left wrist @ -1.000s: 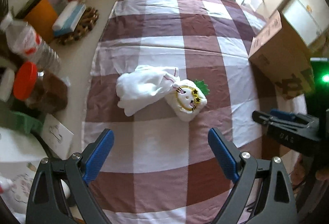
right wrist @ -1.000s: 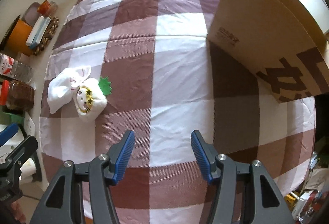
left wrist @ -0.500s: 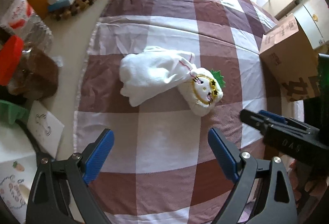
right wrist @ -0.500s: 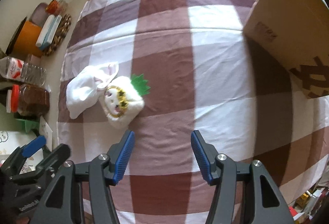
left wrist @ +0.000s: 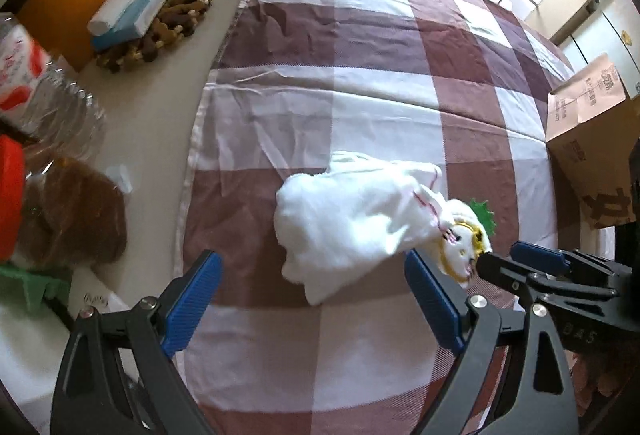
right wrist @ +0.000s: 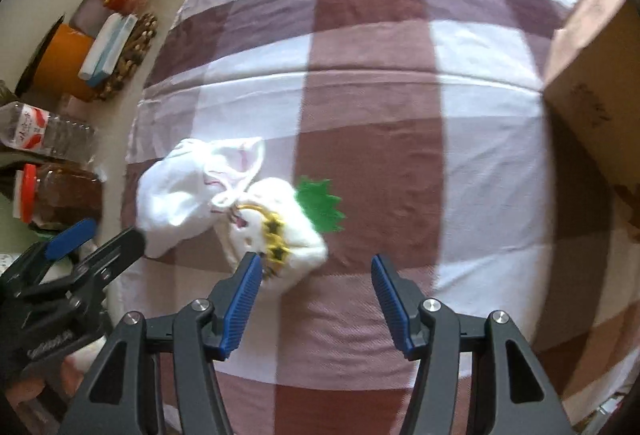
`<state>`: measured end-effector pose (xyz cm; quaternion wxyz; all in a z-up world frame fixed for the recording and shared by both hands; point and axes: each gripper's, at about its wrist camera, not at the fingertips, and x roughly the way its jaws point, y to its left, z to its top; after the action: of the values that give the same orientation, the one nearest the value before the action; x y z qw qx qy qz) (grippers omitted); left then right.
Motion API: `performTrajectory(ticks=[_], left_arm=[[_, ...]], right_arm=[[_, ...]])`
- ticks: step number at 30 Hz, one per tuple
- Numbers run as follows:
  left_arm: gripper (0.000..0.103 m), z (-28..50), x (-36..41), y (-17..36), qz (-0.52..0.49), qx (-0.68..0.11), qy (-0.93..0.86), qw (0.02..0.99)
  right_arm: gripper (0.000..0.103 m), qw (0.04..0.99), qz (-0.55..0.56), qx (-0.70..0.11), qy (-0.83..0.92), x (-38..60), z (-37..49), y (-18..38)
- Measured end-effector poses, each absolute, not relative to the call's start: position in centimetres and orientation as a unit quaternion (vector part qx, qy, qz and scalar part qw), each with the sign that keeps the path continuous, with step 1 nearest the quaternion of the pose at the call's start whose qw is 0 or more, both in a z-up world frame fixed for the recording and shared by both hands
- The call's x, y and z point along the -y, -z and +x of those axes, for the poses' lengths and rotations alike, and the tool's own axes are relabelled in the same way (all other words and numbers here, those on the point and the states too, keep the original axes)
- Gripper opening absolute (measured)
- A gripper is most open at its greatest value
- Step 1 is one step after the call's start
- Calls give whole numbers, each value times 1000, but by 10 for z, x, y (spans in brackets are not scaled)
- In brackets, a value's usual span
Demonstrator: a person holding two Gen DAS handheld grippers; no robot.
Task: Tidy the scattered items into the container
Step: 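Grasp the white cloth bag with the left tool while the right tool grasps the plush toy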
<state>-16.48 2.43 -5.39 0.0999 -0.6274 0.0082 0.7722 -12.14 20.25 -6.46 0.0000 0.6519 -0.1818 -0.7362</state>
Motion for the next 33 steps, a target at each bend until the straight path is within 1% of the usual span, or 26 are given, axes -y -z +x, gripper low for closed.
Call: performTrajectory(ticks=[6,9,11,14,19,21,22,23,24,25,26,28,31,33], left_arm=[[93,-172,-34,66,-636,-23,-756,155],[93,-179,-33,73,-641,-18,-752,154],[93,-182,-30,76,-643,-11,-750,152],[93,-186,-28,83,-648,-22,-748,141],[89,-189,-30,94,-658,-21,-739,145],[87,-189,-30,95,-659,-16,-738,147],[84,-188,-31,96,-658,-13,-738,149],[81,-187,-33,95,-658,-12,-737,151],[72,-187,-35,95,-658,-11,-736,155],[67,-186,-38,95,-658,-10,-735,160],[66,-184,-41,95,-657,-15,-736,161],[58,-182,-46,95,-655,-25,-737,162],[49,-180,-44,91,-651,-24,-743,156],[45,-179,-42,91,-651,-13,-744,152]], right_arm=[[59,23,662,196,723,-196,-133,76],[58,23,668,185,721,-194,-139,82],[58,30,668,199,717,-196,-142,86],[58,44,668,205,714,-193,-145,88],[59,52,669,228,706,-187,-147,96],[58,50,667,225,708,-187,-147,94],[54,49,667,225,709,-187,-146,94],[47,53,666,230,707,-187,-146,94],[46,55,665,240,705,-188,-144,94],[45,53,665,240,705,-189,-142,93],[43,53,664,238,707,-189,-141,92],[42,49,663,237,708,-189,-138,91],[40,41,663,236,709,-191,-134,90],[40,34,664,233,709,-198,-128,89]])
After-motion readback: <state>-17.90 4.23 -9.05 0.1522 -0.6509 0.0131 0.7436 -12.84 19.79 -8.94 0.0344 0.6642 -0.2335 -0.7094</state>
